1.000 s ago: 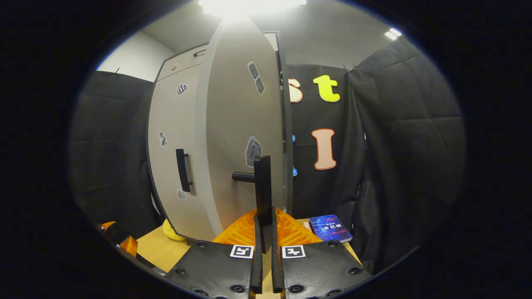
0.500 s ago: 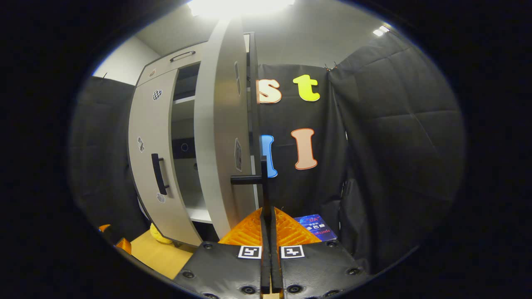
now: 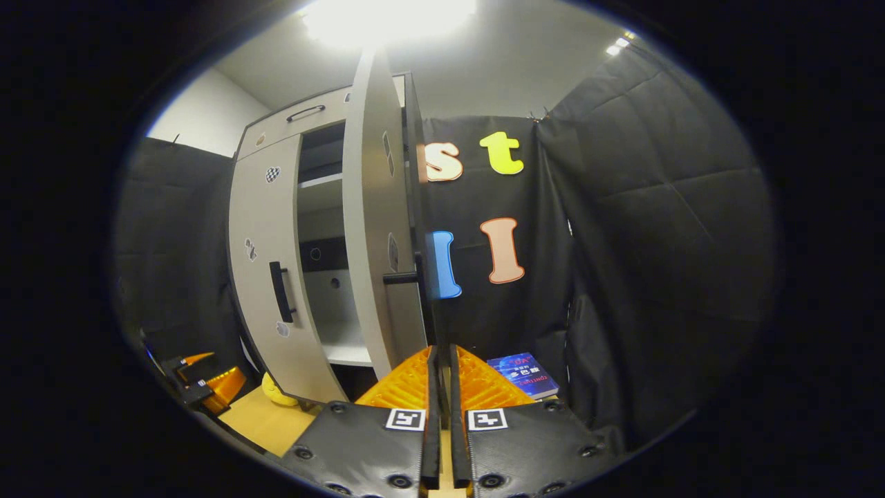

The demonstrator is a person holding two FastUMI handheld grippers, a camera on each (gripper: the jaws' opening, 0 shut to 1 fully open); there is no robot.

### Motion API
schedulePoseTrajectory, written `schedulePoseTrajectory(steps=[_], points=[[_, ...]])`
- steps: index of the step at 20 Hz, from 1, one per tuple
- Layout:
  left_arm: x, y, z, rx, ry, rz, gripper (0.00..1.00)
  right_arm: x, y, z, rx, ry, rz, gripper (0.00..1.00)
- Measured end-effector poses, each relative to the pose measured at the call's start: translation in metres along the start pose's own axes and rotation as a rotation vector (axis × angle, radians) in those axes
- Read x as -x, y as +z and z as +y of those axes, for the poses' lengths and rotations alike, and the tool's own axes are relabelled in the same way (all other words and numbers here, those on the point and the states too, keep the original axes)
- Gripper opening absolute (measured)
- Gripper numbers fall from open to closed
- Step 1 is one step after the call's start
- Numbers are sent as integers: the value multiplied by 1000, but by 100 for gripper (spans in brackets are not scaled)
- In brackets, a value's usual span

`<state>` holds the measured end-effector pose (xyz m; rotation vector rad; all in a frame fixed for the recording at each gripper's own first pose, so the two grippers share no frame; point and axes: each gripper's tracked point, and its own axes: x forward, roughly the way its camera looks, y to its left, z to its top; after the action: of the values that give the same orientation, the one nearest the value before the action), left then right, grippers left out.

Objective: Open the right door of the double-door shoe cabinet with the right hand, and open the left door with the left hand.

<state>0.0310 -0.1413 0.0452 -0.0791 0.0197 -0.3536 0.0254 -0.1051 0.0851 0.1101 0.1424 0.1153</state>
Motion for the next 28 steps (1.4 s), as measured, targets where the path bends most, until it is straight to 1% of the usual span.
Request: schedulePoseTrajectory(steps=[1,2,3,5,6,7,10,12,13,14,15,17,18,20,25,26,28], points=[[-8,7,1,0,-1,-9,92,9,0,-5,8,-12,-8,5],[-15,13,0,-2,-6,-16,94,17,1,-8,12,-8,-17,16],[-23,18,0,-7,-10,-23,93,19,0,-10,11,-10,-23,17],[-40,27,0,-27,-20,-39,94,29,-4,-14,14,-9,-31,61],[-50,32,2,-40,-18,-49,94,32,-4,-20,25,-27,-36,83],[-60,33,5,-51,-9,-51,94,35,-6,-24,36,-40,-39,100],[-88,42,10,-43,7,-54,94,41,-11,-33,63,-67,-44,98],[-107,48,13,-25,2,-52,95,45,-13,-39,71,-85,-43,98],[-115,51,15,-20,4,-51,94,45,-15,-44,70,-99,-39,98],[-122,54,18,-20,9,-52,95,46,-16,-49,64,-109,-35,98],[-130,58,21,-22,15,-56,94,48,-17,-52,54,-116,-32,98],[-147,64,24,-41,23,-62,95,49,-19,-60,37,-132,-29,98],[-154,68,25,-56,28,-68,93,50,-19,-65,31,-147,-29,98],[-170,71,30,-77,47,-74,95,51,-19,-72,12,-167,-32,98],[-195,69,36,-62,70,-62,95,55,-22,-86,-20,-202,-29,98],[-200,70,37,-63,72,-62,94,54,-23,-87,-25,-206,-25,98],[-209,71,41,-57,81,-62,95,54,-27,-86,-37,-203,-5,98]])
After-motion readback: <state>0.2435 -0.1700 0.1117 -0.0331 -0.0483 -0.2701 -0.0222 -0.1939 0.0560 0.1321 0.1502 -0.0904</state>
